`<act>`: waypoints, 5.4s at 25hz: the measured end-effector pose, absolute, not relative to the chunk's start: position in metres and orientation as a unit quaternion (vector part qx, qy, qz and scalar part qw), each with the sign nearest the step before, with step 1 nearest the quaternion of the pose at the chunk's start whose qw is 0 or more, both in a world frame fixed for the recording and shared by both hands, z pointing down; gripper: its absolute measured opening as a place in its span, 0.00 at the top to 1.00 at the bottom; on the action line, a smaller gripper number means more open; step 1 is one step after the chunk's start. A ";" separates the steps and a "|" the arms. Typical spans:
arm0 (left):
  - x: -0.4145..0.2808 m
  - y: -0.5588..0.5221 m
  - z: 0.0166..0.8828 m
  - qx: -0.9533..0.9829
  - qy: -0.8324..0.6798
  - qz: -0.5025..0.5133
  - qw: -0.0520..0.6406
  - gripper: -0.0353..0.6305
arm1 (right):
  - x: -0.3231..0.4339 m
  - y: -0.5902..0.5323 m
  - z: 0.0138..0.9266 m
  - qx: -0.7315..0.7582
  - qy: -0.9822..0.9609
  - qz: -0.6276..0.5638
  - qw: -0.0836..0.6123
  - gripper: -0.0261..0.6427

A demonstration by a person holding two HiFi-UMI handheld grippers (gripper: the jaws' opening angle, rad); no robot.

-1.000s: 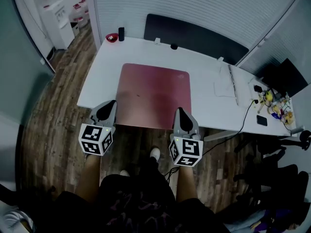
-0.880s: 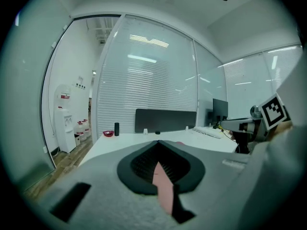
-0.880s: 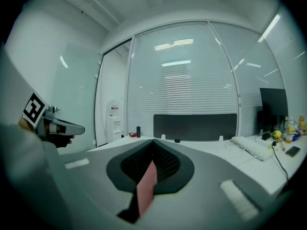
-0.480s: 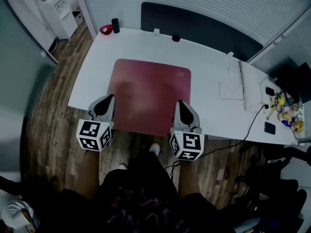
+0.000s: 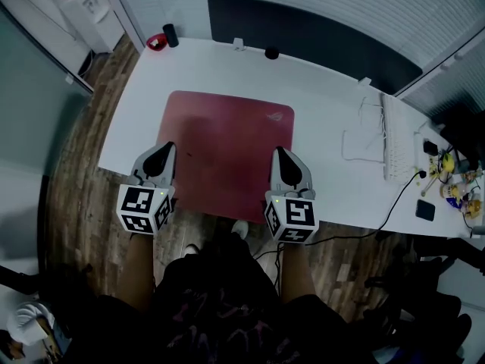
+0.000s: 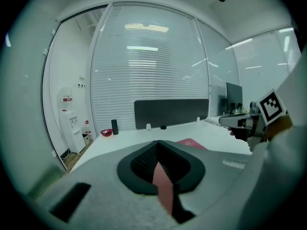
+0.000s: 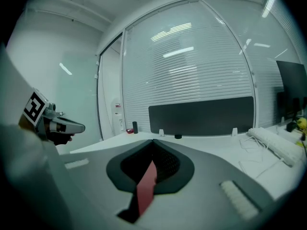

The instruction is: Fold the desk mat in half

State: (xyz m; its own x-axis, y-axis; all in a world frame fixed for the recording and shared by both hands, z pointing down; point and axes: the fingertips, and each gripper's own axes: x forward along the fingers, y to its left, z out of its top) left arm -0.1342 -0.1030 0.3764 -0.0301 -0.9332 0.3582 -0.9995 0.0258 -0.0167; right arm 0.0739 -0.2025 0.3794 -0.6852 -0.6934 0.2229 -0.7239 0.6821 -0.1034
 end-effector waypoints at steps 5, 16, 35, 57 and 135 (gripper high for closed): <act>-0.139 -0.099 0.380 0.671 -0.718 0.134 0.128 0.95 | 0.064 -0.207 0.387 0.369 -0.920 0.092 0.094 0.95; -0.182 -0.072 0.384 0.648 -0.740 0.107 0.143 0.95 | 0.017 -0.192 0.384 0.348 -0.928 0.090 0.099 0.95; -0.234 -0.042 0.407 0.637 -0.747 0.091 0.168 0.95 | -0.046 -0.158 0.400 0.324 -0.933 0.081 0.132 0.95; -0.275 0.011 0.492 0.583 -0.770 0.090 0.242 0.95 | -0.106 -0.120 0.483 0.248 -0.937 0.099 0.223 0.95; -0.095 -0.073 0.484 0.762 -0.541 0.188 0.302 0.91 | 0.019 -0.160 0.458 0.387 -0.899 0.124 0.165 0.95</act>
State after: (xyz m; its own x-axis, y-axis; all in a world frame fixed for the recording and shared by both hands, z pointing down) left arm -0.0949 -0.0727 0.4838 0.3450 -0.7110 0.6128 -0.9377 -0.2327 0.2579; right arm 0.0195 -0.1596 0.4584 -0.6466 -0.6539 0.3929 -0.7360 0.6702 -0.0959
